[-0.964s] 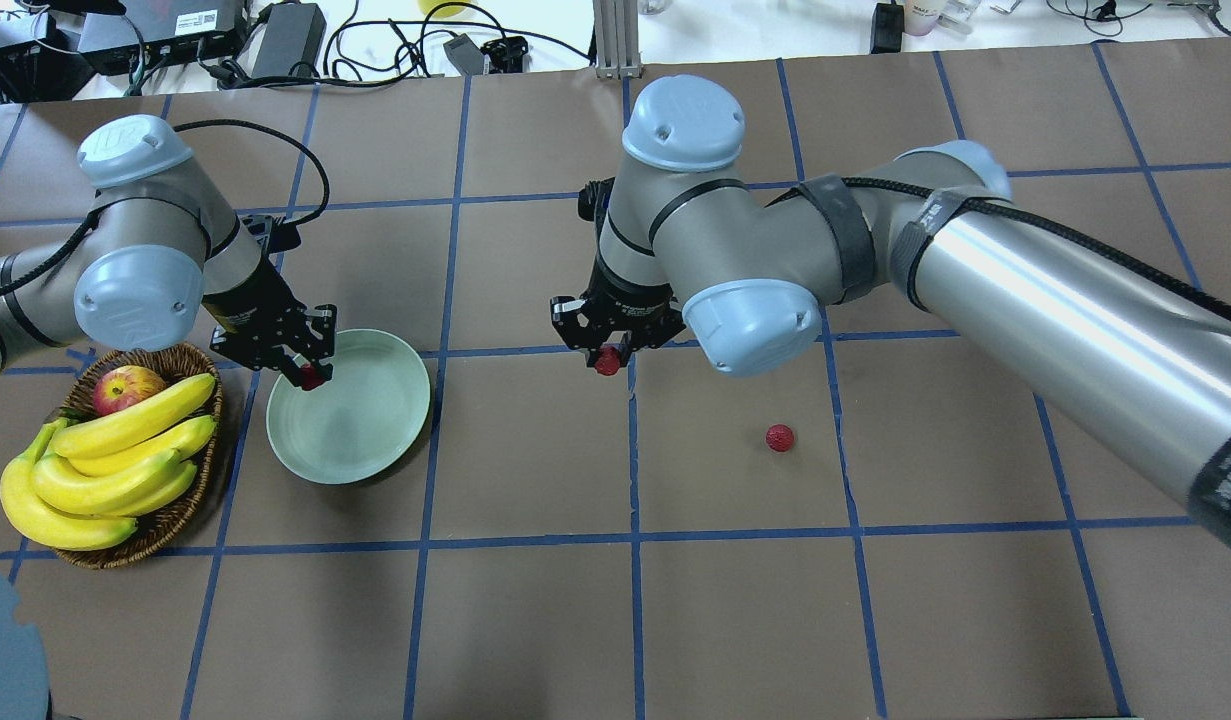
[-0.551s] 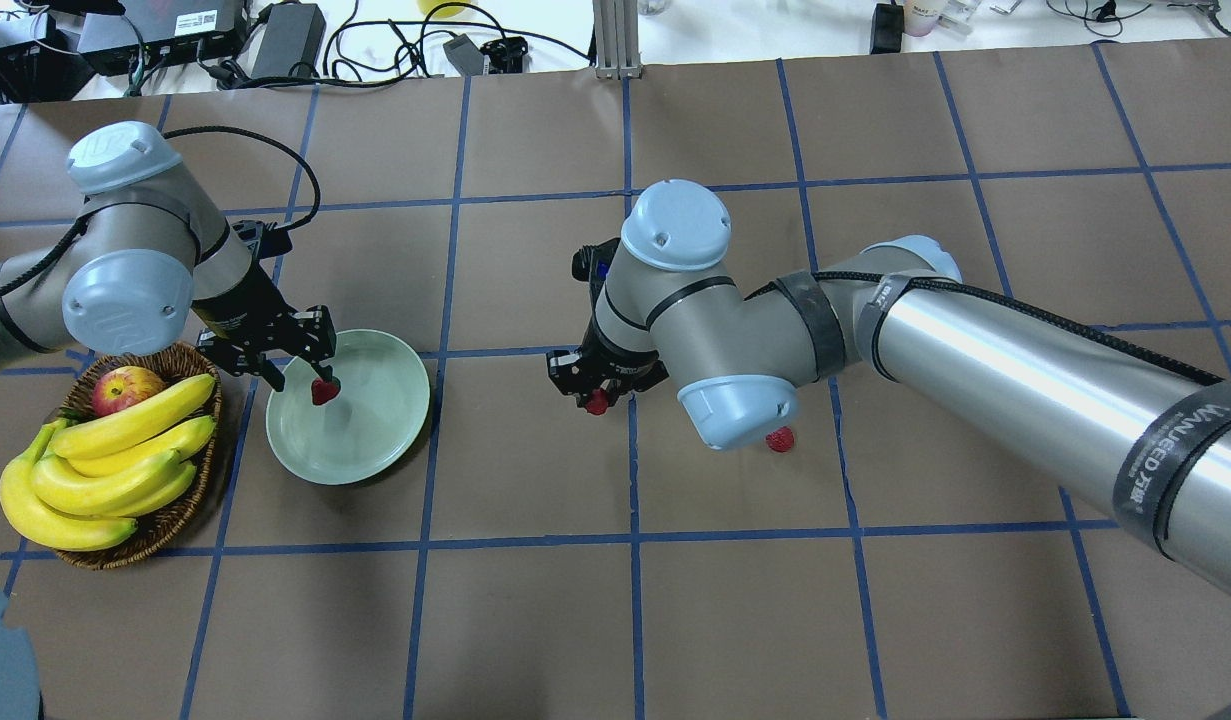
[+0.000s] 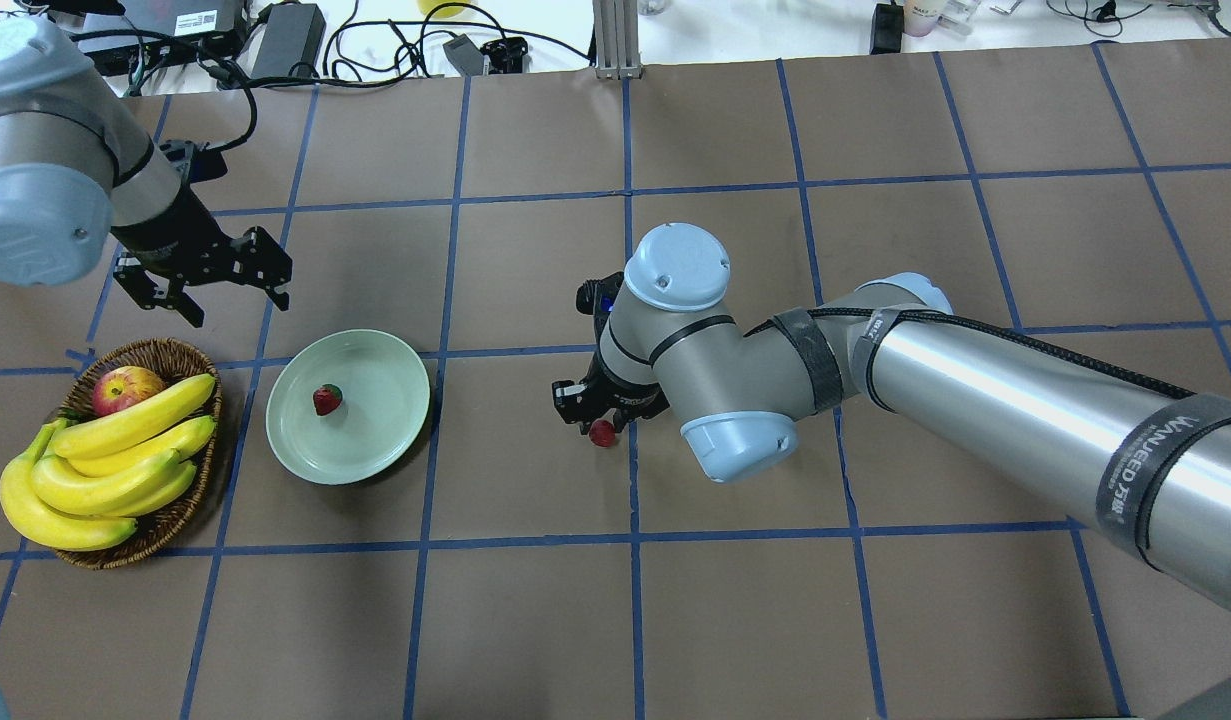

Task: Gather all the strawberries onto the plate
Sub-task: 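Set the held strawberry on the table middle with the right gripper while left withdraws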

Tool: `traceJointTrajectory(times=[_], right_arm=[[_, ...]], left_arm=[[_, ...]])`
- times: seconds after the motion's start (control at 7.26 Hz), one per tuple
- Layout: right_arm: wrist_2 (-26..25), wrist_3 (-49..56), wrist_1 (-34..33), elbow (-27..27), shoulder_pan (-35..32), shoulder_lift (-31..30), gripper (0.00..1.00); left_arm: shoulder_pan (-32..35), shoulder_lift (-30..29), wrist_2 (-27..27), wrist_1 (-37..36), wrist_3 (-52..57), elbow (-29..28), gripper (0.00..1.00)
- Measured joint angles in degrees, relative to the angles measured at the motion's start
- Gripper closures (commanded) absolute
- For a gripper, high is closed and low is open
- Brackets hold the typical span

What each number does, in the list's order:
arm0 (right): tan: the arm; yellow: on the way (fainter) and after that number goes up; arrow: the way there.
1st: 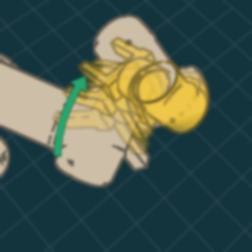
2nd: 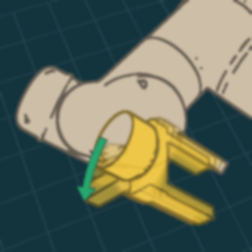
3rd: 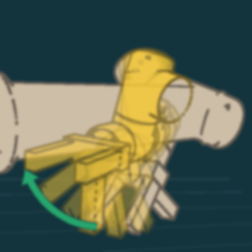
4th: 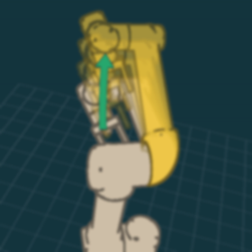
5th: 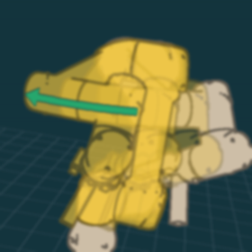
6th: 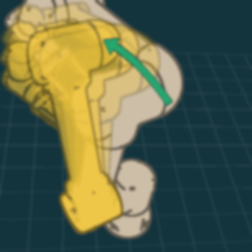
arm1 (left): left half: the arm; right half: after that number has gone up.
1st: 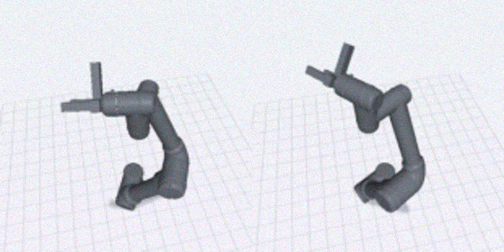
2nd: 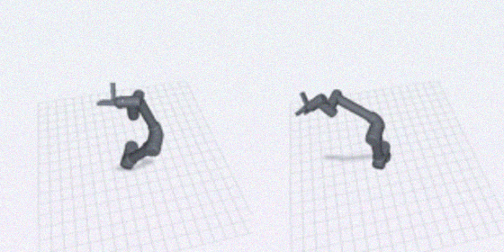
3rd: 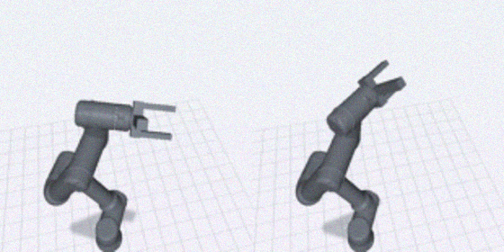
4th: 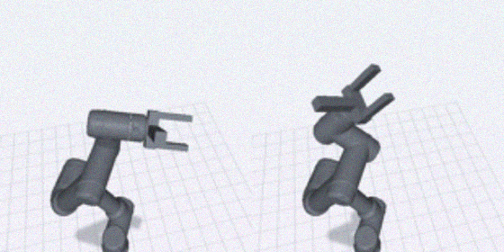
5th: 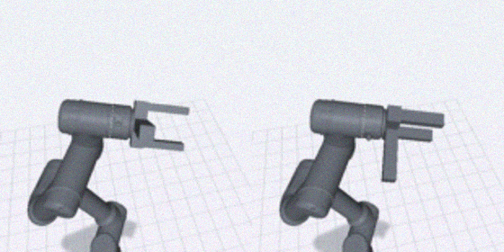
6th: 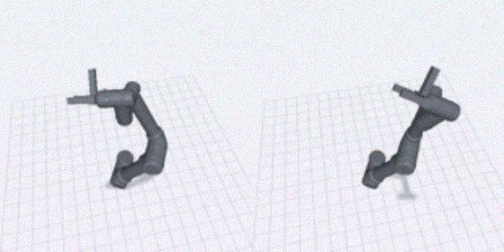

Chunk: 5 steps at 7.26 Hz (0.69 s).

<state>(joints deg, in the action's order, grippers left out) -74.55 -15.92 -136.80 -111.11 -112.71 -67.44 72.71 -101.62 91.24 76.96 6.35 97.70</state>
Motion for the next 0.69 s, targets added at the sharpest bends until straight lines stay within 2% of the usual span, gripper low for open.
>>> traceJointTrajectory(times=[0.14, 0.28, 0.41, 0.69], right_arm=[[-0.1, 0.0, 0.1, -0.1, 0.0, -0.1, 0.04], [-0.6, 0.3, 0.4, 0.2, 0.0, -0.8, 0.02], [-2.1, 1.3, 2.0, 0.7, 0.5, -2.8, 0.02], [-8.6, 4.6, 9.4, 1.2, 3.9, -8.0, 0.04]], left_arm=[[0.1, 1.4, 0.1, 2.8, -1.4, -2.0, 0.0], [0.3, 2.6, 0.1, 4.5, -3.4, -2.9, 0.0], [0.6, 3.6, -0.1, 5.3, -4.5, -3.3, 0.0], [2.7, 4.6, -0.8, 5.5, -5.4, -3.2, 0.0]])
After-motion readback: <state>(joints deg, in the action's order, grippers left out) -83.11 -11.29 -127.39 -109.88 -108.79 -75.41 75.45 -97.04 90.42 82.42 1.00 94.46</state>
